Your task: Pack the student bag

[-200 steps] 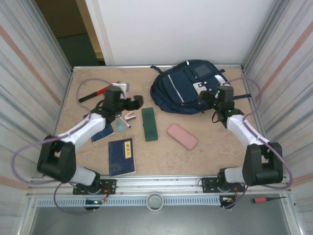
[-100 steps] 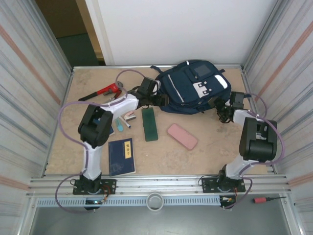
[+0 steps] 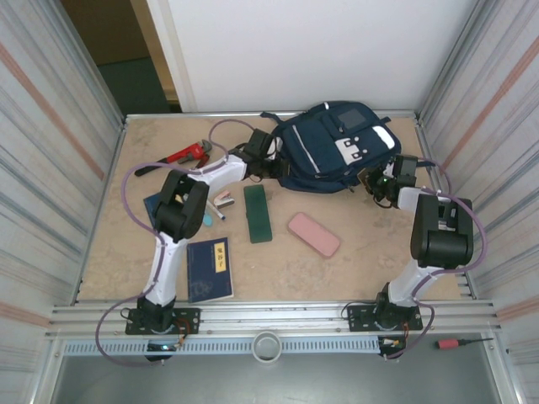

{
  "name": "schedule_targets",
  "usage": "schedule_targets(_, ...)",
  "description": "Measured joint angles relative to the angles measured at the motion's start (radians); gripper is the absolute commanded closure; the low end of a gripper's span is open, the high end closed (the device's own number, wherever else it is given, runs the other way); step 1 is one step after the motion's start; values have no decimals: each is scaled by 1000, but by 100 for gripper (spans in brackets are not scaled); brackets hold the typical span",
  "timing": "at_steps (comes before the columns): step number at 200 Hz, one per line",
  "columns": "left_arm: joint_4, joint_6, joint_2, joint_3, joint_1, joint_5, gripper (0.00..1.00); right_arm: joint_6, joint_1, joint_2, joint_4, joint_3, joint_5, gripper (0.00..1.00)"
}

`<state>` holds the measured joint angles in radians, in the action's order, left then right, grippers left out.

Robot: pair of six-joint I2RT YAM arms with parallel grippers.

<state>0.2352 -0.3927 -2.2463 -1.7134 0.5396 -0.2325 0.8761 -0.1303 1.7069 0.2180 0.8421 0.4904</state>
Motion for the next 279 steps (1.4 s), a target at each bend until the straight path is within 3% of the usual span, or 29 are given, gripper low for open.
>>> schedule_targets(29,-11,14,10,12,-49,-18,63,32,80,-71,-1,-24,-18,91)
schedule_targets(42,-33,23,33,43,-79,-23,53,61,144,-126,4,-44,-53,91)
schedule_targets(56,-69,32,96,122,-109,-22,44,106,215,-179,22,-66,-104,91)
schedule_targets(83,-138,41,290,321,-125,-18,36,171,328,-241,53,-81,-198,92)
schedule_targets(124,-286,90,605,622,-51,9,36,236,409,-264,90,-81,-282,92)
schedule_targets(153,-400,186,715,803,96,79,37,242,437,-264,88,-71,-299,92)
schedule_targets(192,-530,320,676,867,274,184,44,241,467,-264,87,-26,-303,93)
schedule_targets(279,-881,522,358,742,313,313,56,239,470,-264,65,-2,-280,93)
